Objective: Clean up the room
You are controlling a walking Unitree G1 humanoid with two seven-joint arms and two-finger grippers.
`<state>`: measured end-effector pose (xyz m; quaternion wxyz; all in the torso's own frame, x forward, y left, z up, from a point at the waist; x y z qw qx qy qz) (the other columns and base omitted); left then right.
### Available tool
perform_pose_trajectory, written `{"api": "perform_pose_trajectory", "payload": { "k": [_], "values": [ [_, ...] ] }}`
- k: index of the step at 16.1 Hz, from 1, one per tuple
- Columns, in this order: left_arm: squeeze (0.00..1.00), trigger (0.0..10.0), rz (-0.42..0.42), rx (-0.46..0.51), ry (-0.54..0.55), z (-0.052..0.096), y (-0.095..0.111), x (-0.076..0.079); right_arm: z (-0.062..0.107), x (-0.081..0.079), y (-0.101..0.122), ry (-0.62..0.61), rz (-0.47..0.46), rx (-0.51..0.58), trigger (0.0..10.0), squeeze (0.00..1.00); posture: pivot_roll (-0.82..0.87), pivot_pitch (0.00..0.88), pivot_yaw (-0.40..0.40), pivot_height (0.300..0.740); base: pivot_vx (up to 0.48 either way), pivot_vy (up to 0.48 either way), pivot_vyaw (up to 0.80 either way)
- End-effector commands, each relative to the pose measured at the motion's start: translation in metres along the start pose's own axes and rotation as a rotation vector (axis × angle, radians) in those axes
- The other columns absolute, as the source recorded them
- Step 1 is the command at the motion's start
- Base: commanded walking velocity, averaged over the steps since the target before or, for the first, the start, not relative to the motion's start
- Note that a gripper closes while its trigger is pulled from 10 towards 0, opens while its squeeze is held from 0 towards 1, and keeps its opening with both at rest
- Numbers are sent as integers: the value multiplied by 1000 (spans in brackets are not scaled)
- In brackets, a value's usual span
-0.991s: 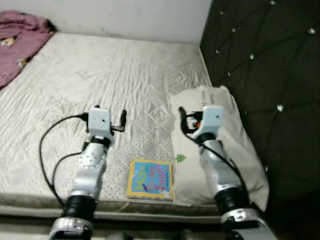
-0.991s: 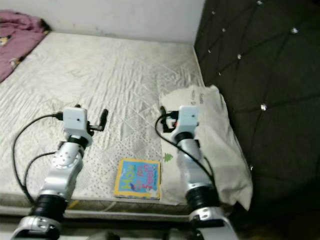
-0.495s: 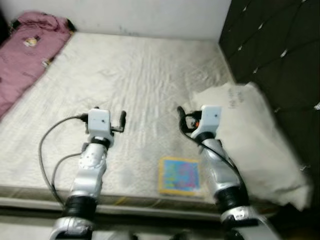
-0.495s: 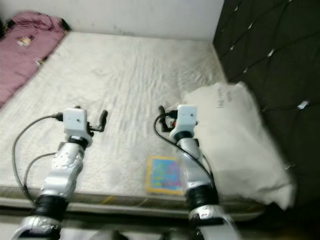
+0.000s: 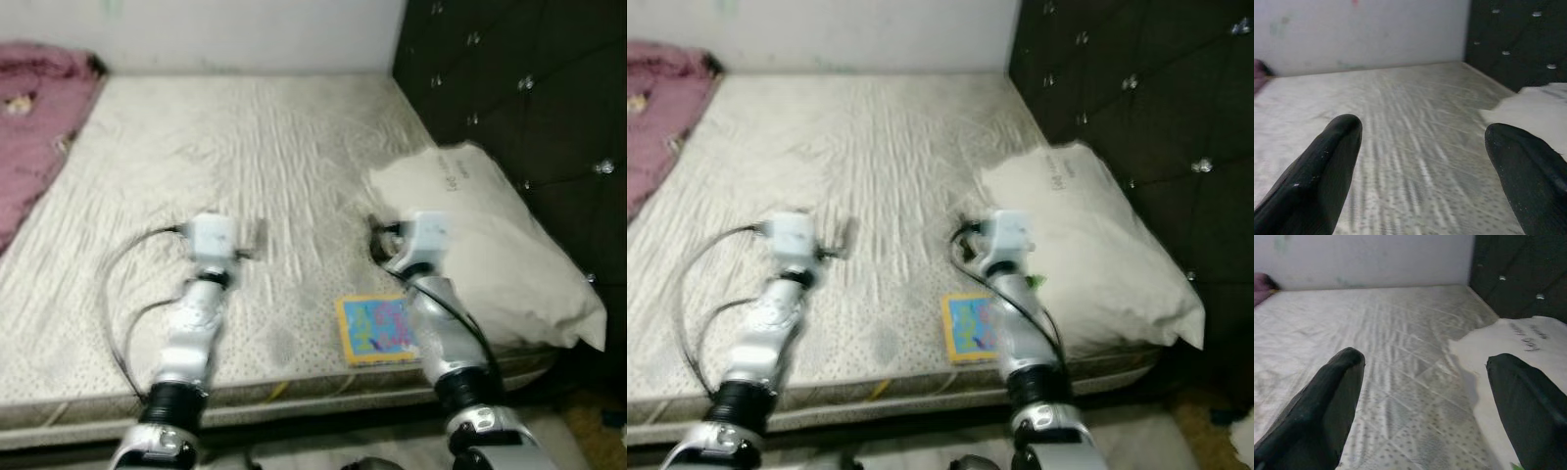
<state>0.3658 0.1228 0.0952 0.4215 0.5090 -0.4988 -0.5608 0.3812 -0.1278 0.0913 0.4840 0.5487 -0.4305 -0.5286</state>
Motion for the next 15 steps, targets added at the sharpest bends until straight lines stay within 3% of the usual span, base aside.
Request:
{"api": "perform_pose_trajectory", "payload": {
  "k": [1,15],
  "values": [
    [0,10000,-12,-10,40,0,-2,-15,-2,-15,3,37,-13,8,10000,0,47,0,-18,740,0,480,0],
    [0,10000,-14,-21,44,-1,-3,-15,-2,-21,3,78,6,18,10000,0,51,0,-17,740,0,480,38]
  ]
}}
Point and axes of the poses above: a point about 5 cm out from each wrist's last joint towards the gripper, its own z axis pointing back from the gripper into the wrist, its own y axis along the axis of the wrist's last joint, x = y × z, the point moved 5 cm from there along -z, pointing out of the wrist towards the gripper, and after that the axes turned 5 degrees about -z, right-handed, at the moved point
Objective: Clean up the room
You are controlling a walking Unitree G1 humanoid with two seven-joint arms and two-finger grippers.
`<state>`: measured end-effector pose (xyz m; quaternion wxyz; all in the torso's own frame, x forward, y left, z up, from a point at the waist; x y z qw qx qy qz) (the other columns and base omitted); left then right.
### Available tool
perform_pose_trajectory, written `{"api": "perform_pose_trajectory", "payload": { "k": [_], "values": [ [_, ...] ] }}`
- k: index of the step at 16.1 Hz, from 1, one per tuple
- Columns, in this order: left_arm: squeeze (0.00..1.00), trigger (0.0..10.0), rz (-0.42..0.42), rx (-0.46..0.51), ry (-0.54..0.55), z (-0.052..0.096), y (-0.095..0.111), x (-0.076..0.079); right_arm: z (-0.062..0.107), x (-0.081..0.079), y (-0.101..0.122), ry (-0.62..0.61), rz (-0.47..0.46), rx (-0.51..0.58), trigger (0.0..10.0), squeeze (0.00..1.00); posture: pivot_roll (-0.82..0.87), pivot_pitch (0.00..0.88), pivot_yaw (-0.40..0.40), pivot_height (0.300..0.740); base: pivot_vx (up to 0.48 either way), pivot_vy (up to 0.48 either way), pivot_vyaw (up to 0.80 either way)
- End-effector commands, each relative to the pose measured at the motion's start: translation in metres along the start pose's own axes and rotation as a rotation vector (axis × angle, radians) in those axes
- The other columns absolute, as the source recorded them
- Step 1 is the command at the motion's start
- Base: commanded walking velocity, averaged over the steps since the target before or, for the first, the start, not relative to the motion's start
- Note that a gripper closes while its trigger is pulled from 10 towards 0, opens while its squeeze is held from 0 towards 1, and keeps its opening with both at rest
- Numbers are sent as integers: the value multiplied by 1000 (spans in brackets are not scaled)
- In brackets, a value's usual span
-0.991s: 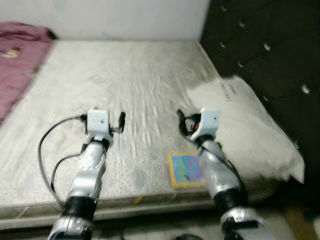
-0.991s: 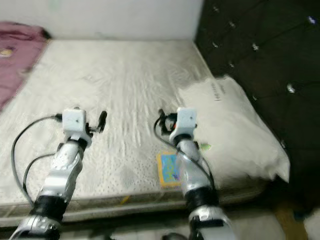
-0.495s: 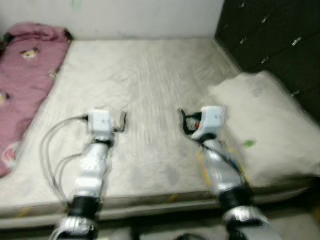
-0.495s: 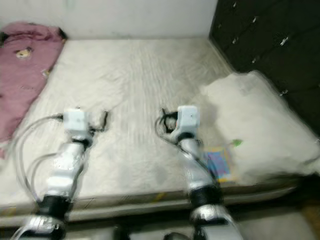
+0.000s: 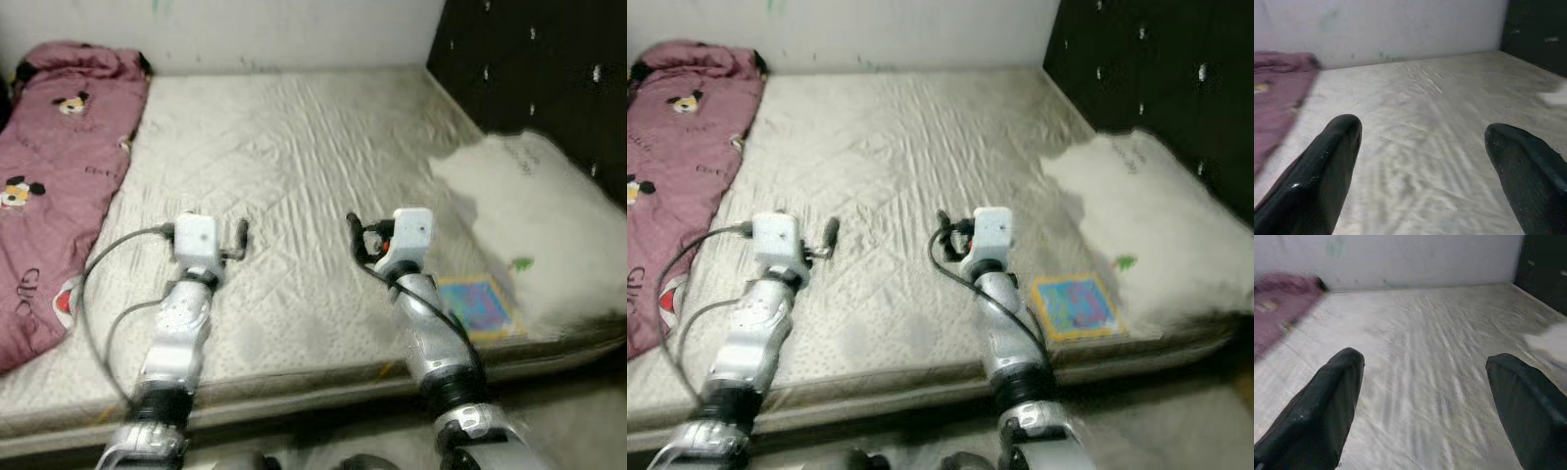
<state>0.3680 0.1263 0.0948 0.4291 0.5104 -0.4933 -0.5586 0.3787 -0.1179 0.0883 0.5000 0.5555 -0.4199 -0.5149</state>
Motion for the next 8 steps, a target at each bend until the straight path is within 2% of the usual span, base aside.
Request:
{"api": "perform_pose_trajectory", "payload": {
  "k": [1,2,6,7,8],
  "values": [
    [0,10000,-15,-14,29,1,-3,-12,-3,-12,8,32,-4,28,10000,0,51,0,-18,740,0,480,794],
    [0,10000,-14,-13,29,1,-3,-12,-3,-11,7,30,-7,24,10000,0,51,0,-18,740,0,480,606],
    [0,10000,-15,-7,28,1,-2,-11,-3,-10,5,24,-11,14,10000,0,50,0,-18,740,0,480,0],
    [0,10000,-11,4,25,1,0,-10,-4,-10,5,22,-12,13,10000,0,50,0,-18,740,0,390,0],
    [0,10000,-20,24,30,1,4,-11,-4,-9,5,21,-12,12,10000,0,50,0,-20,740,0,0,0]
  ]
}}
Point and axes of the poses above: a point about 5 cm out from each wrist's last joint towards the gripper, its own z axis pointing back from the gripper into the wrist, its own y axis along the axis of the wrist's last joint, x = y × z, the point moved 5 cm from there along -z, pointing out of the wrist towards the gripper, and after that the axes turned 5 degrees about -z, right-handed, at the moved point
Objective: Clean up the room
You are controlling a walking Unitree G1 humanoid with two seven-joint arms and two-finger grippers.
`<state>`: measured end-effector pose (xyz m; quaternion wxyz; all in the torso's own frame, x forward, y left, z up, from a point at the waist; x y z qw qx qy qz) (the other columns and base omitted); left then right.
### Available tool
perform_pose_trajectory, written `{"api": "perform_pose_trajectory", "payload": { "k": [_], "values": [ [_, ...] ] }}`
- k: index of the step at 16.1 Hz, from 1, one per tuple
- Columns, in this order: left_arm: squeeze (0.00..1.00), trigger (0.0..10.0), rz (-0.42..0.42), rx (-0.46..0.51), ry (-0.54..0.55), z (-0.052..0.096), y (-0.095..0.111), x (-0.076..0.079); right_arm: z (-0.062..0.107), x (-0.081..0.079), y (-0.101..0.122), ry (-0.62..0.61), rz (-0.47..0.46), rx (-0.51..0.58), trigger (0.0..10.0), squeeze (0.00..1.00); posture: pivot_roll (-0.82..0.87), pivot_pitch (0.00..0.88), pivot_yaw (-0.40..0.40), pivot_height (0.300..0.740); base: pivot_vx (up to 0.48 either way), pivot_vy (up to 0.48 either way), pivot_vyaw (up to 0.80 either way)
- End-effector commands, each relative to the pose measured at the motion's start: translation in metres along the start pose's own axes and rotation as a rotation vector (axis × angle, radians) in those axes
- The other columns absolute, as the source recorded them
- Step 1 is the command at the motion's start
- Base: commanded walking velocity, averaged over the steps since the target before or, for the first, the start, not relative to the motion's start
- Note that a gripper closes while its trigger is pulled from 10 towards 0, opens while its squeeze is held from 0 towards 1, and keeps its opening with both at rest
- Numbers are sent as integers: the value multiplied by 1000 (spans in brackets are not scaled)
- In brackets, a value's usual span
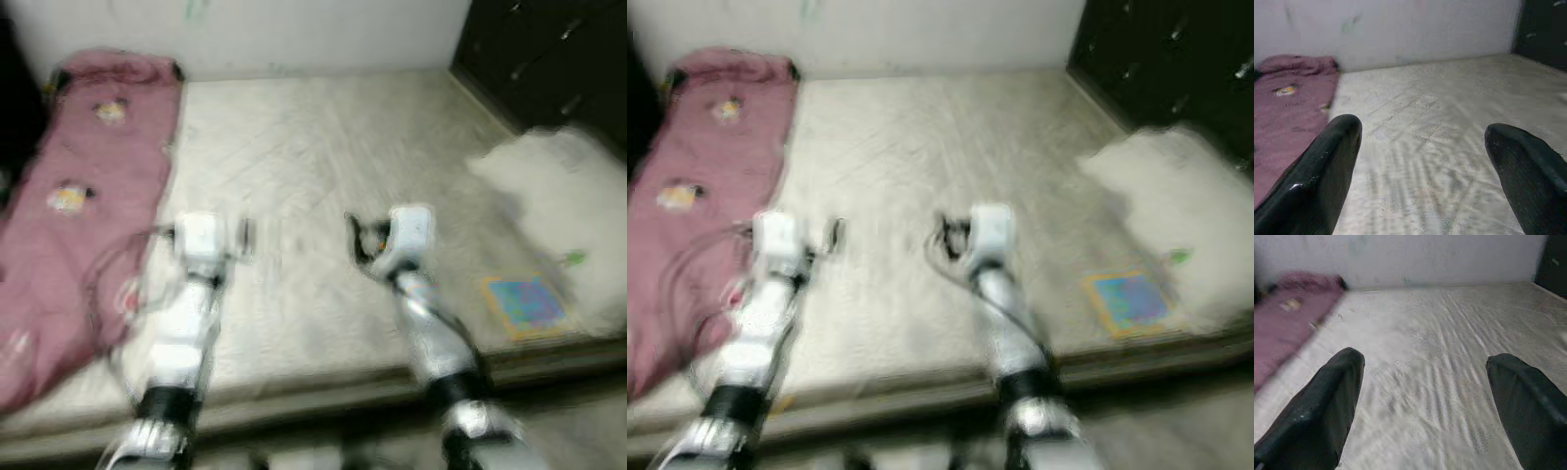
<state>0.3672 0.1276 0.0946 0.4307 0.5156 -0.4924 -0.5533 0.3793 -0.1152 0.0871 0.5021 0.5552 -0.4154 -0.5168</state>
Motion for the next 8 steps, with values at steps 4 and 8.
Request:
{"api": "perform_pose_trajectory", "payload": {
  "k": [4,8],
  "values": [
    [0,10000,-99,108,-15,4,17,-25,-4,-7,7,16,-9,19,10000,0,53,0,-23,740,0,0,0],
    [0,10000,-104,61,56,10,6,-37,-3,-4,19,1,-11,71,10000,0,50,0,-17,740,0,0,0]
  ]
}}
Point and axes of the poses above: a point about 5 cm out from each wrist's last joint towards the gripper, its own z axis pointing back from the gripper into the wrist, its own y axis along the axis of the wrist's last joint, x = y × z, the point moved 5 cm from there along -z, pointing out of the wrist towards the gripper, and after that the axes turned 5 degrees about -z, right-handed, at the moved point
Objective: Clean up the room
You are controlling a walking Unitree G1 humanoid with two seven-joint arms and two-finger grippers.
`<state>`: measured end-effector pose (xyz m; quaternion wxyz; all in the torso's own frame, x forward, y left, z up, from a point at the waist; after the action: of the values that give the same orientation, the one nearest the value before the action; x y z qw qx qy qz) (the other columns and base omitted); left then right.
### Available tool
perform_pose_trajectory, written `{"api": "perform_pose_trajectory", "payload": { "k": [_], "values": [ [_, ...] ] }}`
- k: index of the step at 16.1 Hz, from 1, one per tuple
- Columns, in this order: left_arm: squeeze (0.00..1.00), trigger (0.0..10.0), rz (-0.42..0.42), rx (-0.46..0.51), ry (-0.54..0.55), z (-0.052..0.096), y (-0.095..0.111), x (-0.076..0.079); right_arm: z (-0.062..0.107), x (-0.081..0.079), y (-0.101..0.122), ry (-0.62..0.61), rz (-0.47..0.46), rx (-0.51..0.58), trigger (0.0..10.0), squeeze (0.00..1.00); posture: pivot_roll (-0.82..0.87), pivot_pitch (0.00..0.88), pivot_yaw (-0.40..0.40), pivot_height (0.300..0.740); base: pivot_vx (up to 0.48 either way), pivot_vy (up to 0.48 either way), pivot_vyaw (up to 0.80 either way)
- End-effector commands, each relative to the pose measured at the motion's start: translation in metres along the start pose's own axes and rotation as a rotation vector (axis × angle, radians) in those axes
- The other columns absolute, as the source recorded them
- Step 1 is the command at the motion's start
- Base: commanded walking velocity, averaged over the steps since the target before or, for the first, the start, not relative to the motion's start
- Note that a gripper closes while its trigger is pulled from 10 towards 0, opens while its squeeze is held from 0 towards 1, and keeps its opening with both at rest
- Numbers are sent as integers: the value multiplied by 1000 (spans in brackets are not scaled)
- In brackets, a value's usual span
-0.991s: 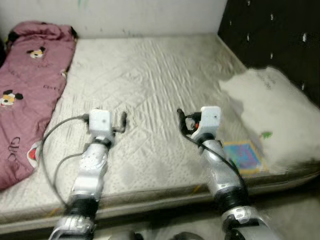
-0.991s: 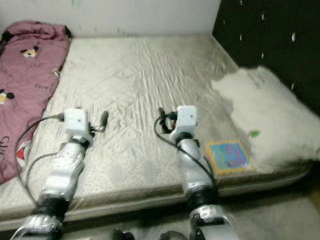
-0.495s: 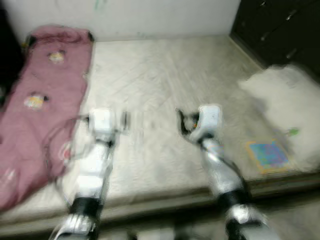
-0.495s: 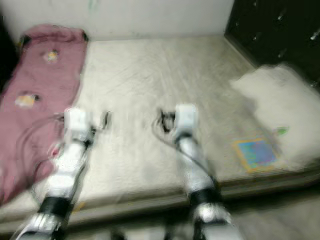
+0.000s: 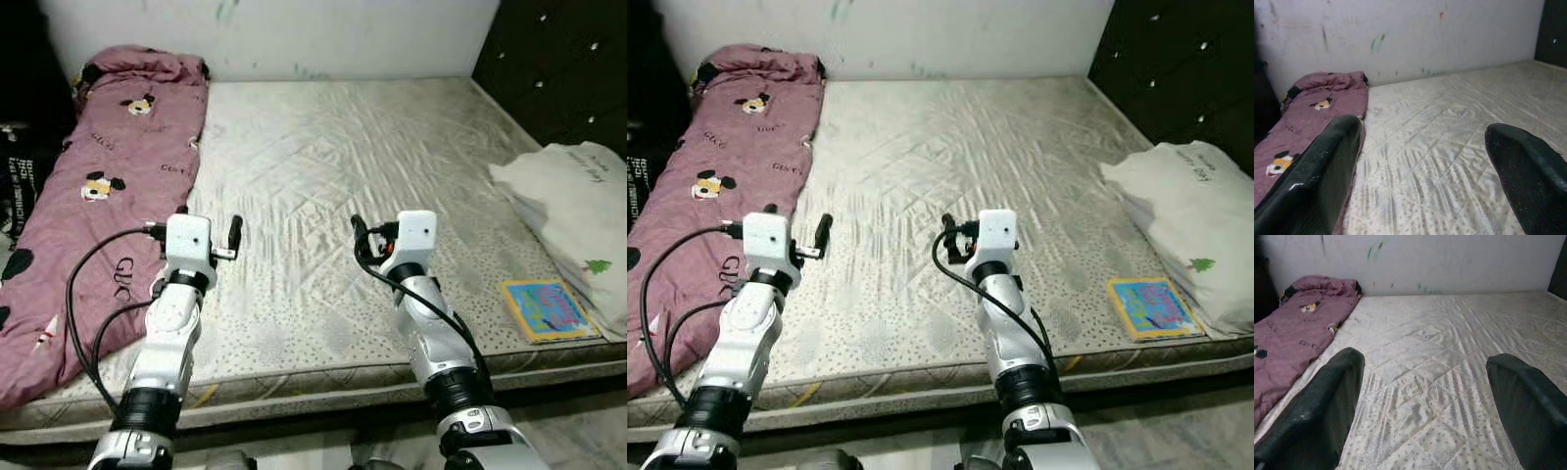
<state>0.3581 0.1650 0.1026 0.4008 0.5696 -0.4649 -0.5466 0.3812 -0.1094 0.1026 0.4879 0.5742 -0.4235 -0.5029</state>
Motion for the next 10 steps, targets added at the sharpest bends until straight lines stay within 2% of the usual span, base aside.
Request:
{"api": "perform_pose_trajectory", "payload": {
  "k": [1,2,3,4,6,7,9,10],
  "values": [
    [0,10000,-50,18,32,2,4,-8,0,6,13,-21,-5,49,10000,0,50,0,-17,740,0,0,0],
    [0,10000,-51,12,102,6,4,-18,2,8,21,-21,3,76,10000,0,46,0,-15,740,0,0,0],
    [0,10000,-25,-2,75,9,0,-17,3,9,21,-15,9,71,10000,0,46,0,-15,740,0,0,0],
    [0,10000,0,-12,49,12,-4,-13,4,11,14,-26,25,38,10000,0,50,0,-17,740,0,0,675],
    [0,10000,-10,-37,56,12,-8,-11,5,12,6,-56,-11,7,10000,0,51,0,-18,740,0,0,775],
    [0,10000,-18,-47,42,12,-9,-7,6,8,5,-48,-14,9,10000,0,51,0,-19,740,0,0,775],
    [0,10000,-24,-55,27,11,-10,-4,6,11,3,-56,-18,-1,10000,0,51,0,-19,740,0,0,766],
    [0,10000,-21,-55,19,11,-10,-3,7,12,1,-60,-23,-8,10000,0,51,0,-19,740,0,0,0]
  ]
}}
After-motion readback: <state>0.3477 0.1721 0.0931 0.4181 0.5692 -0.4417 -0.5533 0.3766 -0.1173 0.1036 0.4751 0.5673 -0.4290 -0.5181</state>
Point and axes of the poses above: a point about 5 cm out from each wrist's last joint towards the gripper, its own z axis pointing back from the gripper into the wrist, its own y axis along the axis of the wrist's last joint, x = y × z, the point moved 5 cm from there along -z, pointing out of the wrist towards the gripper, and after that the axes turned 5 degrees about -z, right-handed, at the moved point
